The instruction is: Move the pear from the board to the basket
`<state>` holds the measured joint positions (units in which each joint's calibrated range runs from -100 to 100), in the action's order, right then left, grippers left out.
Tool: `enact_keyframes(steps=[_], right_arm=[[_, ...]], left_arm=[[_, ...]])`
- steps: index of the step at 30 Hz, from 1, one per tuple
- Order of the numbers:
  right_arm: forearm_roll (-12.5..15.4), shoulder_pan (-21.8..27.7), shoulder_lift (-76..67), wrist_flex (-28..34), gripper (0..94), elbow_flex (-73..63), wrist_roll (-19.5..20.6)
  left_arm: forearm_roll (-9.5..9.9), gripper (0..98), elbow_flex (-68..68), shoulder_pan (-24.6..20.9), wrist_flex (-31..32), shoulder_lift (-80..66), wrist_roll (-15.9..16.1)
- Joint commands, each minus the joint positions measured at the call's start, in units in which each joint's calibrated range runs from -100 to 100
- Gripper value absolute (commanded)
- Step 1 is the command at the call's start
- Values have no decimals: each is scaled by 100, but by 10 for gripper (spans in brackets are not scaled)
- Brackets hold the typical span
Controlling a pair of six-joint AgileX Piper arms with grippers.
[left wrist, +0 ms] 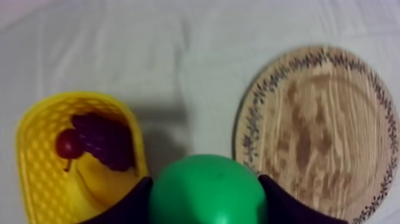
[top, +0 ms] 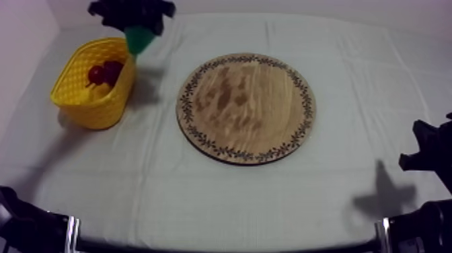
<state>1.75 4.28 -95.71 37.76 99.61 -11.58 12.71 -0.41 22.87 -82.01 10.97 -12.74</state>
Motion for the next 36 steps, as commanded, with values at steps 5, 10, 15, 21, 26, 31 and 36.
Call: enact_keyframes(steps=[5,10,15,21,26,31,36], right_arm=[[-2,1,-5,-2,5,5,-21],[-2,1,-5,-2,5,5,-16],[-2,1,-5,-2,5,5,-19],[-2,2,-5,-2,5,5,-20],[-2,1,-5,-2,5,5,-19],[-2,5,-5,-2,5,5,-18],[-2,8,-5,-2,5,5,-18]], left_arm=[[43,422,336,-682,95,46,152],[89,415,289,-1064,221,294,230],[157,405,118,-1291,262,551,275],[145,391,-175,-1381,271,668,390],[139,393,-512,-1327,272,627,410],[134,434,-826,-1286,251,557,356],[83,486,-976,-1313,235,482,338]])
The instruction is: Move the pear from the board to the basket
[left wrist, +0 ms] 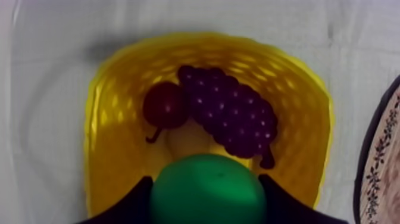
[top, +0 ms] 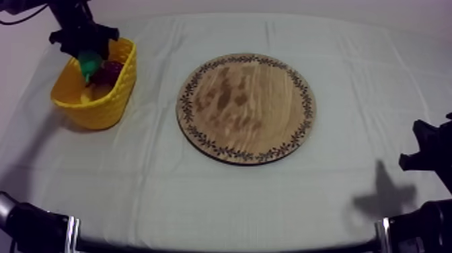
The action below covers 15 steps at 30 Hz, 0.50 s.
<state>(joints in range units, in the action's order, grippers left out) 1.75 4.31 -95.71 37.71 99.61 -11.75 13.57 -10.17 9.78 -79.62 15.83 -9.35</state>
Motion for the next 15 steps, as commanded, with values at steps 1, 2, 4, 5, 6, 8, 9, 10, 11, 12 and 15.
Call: enact_keyframes(steps=[1,2,4,5,6,8,9,10,11,12,15], right_arm=[[-2,5,-5,4,5,5,-2],[-2,5,-5,4,5,5,-3],[-2,5,-5,4,5,5,-2],[-2,5,-5,4,5,5,-1],[-2,5,-5,4,5,5,-1],[-2,5,-5,4,5,5,-3],[-2,5,-5,4,5,5,-2],[-2,5,-5,4,5,5,-1],[-2,5,-5,4,5,5,-1],[-2,5,-5,4,5,5,-2],[-2,5,-5,4,5,5,-4]], left_arm=[[-11,506,-7,-8,-6,-18,-2],[-16,537,-11,-11,-11,-31,-15],[-20,619,2,-27,-27,-49,-63],[-23,671,15,-37,-43,-56,-83],[-23,729,27,-49,-58,-60,-105],[-3,833,67,-75,-77,-65,-161],[8,868,94,-88,-83,-67,-179],[21,894,126,-102,-84,-68,-189],[35,912,156,-116,-75,-71,-193],[44,925,183,-128,-64,-74,-191],[52,934,256,-178,-10,-84,-190]])
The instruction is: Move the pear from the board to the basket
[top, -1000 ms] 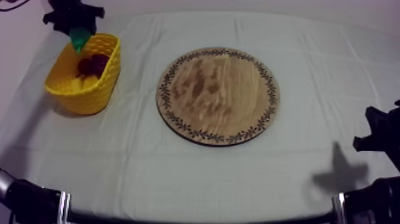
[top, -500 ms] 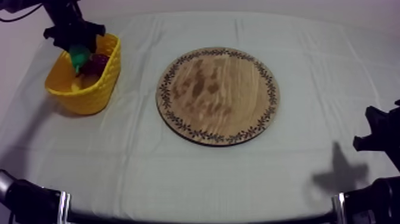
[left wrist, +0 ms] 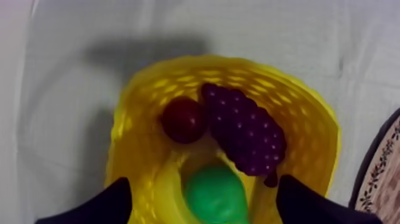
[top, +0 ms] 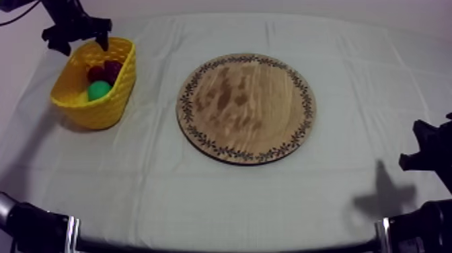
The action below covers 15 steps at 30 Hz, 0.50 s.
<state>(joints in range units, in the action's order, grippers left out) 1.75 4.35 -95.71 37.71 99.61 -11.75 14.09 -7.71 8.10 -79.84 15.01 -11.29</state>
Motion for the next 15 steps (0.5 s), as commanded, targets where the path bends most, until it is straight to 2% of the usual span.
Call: enact_keyframes(steps=[1,5,8,12,15], right_arm=[[-2,2,-5,4,5,5,-4],[-2,2,-5,4,5,5,-3],[-2,2,-5,4,5,5,-4],[-2,2,-5,4,5,5,-3],[-2,2,-5,4,5,5,-2]], left_arm=[[-3,929,25,-30,25,-6,3],[-17,880,32,-88,112,-74,13],[-21,796,21,-113,351,-222,15],[2,615,-88,-141,971,-635,-31],[43,439,-215,-167,1461,-1082,-148]])
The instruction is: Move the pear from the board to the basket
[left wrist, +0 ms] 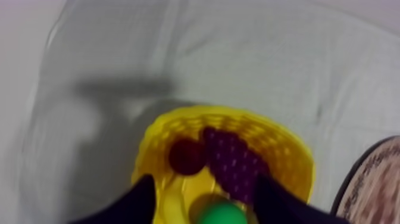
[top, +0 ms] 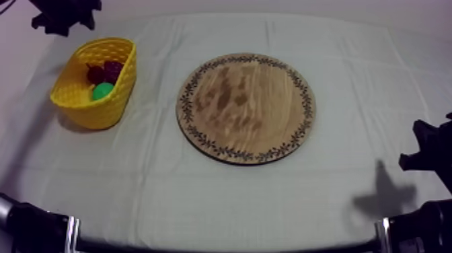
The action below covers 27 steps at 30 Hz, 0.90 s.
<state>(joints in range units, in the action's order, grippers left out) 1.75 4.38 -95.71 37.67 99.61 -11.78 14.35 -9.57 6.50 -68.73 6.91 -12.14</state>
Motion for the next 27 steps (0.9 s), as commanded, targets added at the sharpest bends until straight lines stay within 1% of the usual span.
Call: enact_keyframes(steps=[1,3,5,8,11,15,17,21,27], right_arm=[[-2,-2,-5,7,5,5,2],[-2,-2,-5,7,5,5,2],[-2,-2,-5,7,5,5,3],[-2,-2,-5,7,5,5,3],[-2,-2,-5,7,5,5,1],[-2,-2,-5,7,5,5,1],[-2,-2,-5,7,5,5,1],[-2,-2,-5,7,5,5,0],[-2,-2,-5,7,5,5,2]], left_arm=[[32,380,-55,-16,482,-443,-119],[37,256,-120,-41,721,-814,-192],[21,166,-264,-56,950,-1223,-219],[-31,83,-660,-73,1309,-1899,-184],[-125,35,-1235,-104,1660,-2638,-50],[-227,9,-2160,-125,2172,-3684,195],[-249,4,-2642,-129,2447,-4215,263],[-253,1,-3614,-132,2971,-5294,253],[-287,0,-5052,-142,3392,-6925,307]])
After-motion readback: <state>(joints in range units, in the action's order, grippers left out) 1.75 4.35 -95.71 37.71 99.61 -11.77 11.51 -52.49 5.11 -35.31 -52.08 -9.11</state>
